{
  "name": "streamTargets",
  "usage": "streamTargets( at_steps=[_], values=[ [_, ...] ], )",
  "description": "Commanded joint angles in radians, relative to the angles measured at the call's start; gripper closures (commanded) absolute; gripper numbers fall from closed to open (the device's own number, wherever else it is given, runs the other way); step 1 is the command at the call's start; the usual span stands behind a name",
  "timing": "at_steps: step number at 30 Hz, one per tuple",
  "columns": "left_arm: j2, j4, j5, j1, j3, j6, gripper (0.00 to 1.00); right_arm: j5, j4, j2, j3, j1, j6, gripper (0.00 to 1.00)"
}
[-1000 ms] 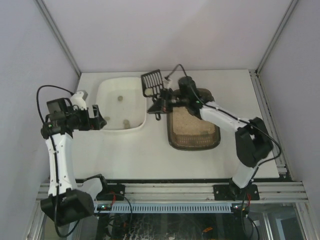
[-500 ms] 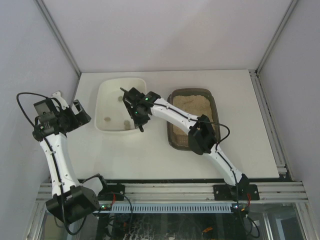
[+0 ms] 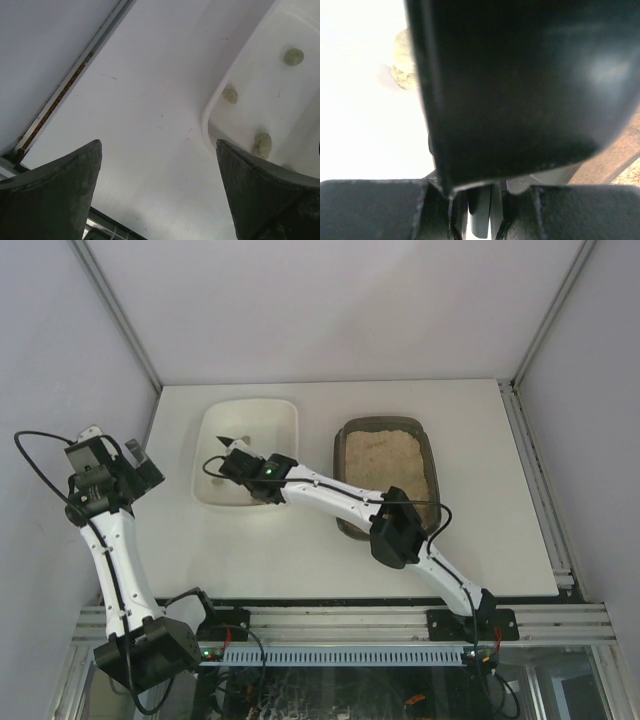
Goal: Clean the litter box
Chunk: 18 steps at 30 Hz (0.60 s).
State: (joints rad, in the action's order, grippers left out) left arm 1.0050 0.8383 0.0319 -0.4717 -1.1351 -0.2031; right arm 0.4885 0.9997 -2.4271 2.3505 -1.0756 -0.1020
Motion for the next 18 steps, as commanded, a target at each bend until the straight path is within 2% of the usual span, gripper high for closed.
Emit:
streamTargets(
  at_steps=[1, 3, 6, 11, 13, 15, 18],
  values=[
    [-0.012, -0.038, -0.035, 0.021, 0.005, -0.011, 0.0, 0.098, -0.156, 0.168, -0.059, 0.002, 0.003, 1.0],
    [-0.013, -0.038, -0.022, 0.094, -0.017, 0.003, 0.0, 0.038, -0.241, 0.259, -0.145, 0.017, -0.046, 1.0],
    [0.003, -0.047, 0.043, 0.243, -0.078, 0.009, 0.0, -0.111, -0.381, 0.484, -0.341, 0.081, -0.179, 1.0],
    [0.122, -0.099, 0.145, 0.527, -0.204, -0.137, 0.0, -0.257, -0.718, 1.011, -0.927, 0.236, -0.407, 1.0],
    [0.19, -0.14, 0.21, 0.652, -0.241, -0.223, 0.0, -0.266, -0.697, 1.166, -1.045, 0.31, -0.476, 1.0],
    [0.255, -0.213, 0.277, 0.779, -0.257, -0.268, 0.0, -0.243, -0.6, 1.293, -1.106, 0.365, -0.52, 1.0],
    [0.381, -0.325, 0.44, 0.959, -0.293, -0.289, 0.0, -0.179, -0.499, 1.481, -1.201, 0.388, -0.56, 1.0]
  ],
)
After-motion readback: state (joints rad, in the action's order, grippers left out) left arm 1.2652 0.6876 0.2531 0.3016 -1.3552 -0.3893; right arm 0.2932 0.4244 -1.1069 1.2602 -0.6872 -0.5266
